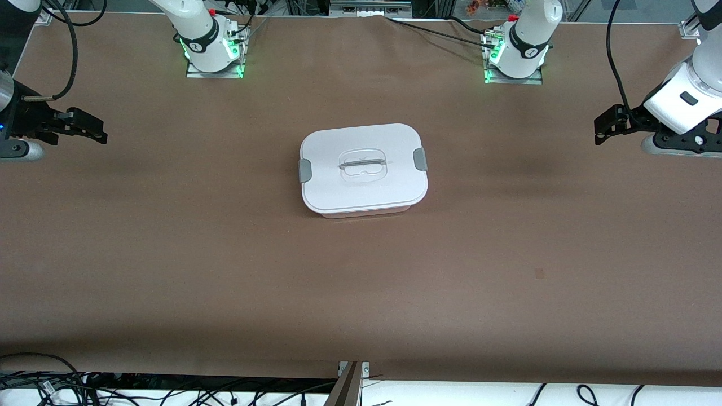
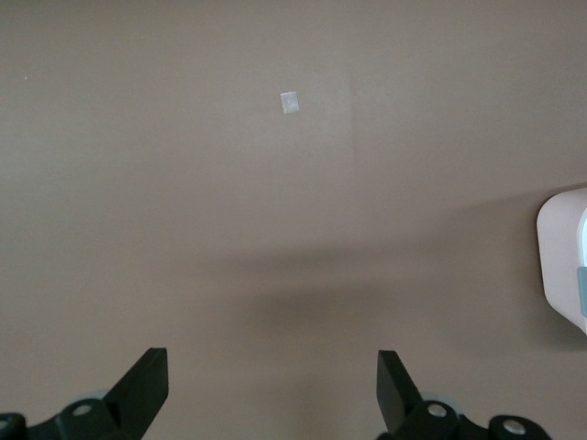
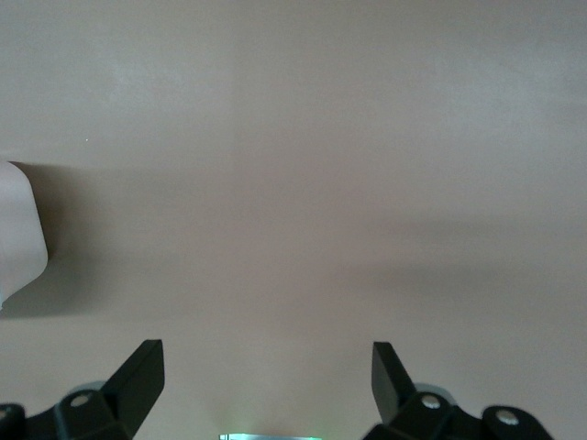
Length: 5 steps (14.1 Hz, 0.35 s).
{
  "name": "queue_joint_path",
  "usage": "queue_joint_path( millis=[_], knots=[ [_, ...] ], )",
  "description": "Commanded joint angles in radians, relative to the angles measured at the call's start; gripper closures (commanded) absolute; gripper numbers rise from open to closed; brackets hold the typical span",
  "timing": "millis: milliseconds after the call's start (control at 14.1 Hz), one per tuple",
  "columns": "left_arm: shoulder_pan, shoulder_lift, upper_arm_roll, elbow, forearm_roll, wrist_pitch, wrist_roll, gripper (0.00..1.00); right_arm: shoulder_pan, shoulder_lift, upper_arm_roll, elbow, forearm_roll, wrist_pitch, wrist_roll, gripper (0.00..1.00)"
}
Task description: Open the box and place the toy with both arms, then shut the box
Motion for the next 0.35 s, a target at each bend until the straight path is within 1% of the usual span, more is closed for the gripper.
queue_joint_path(
  millis=[0, 283],
  knots=[
    [-0.004, -0.002, 0.004, 0.001, -0.017, -0.009, -0.007, 0.0, -0.001, 0.009, 0.004, 0.022, -0.011, -0.005, 0.001, 0.0],
    [-0.001, 0.001, 0.004, 0.004, -0.017, -0.01, -0.007, 0.0, -0.001, 0.01, 0.004, 0.022, -0.011, -0.005, 0.001, 0.0]
  ],
)
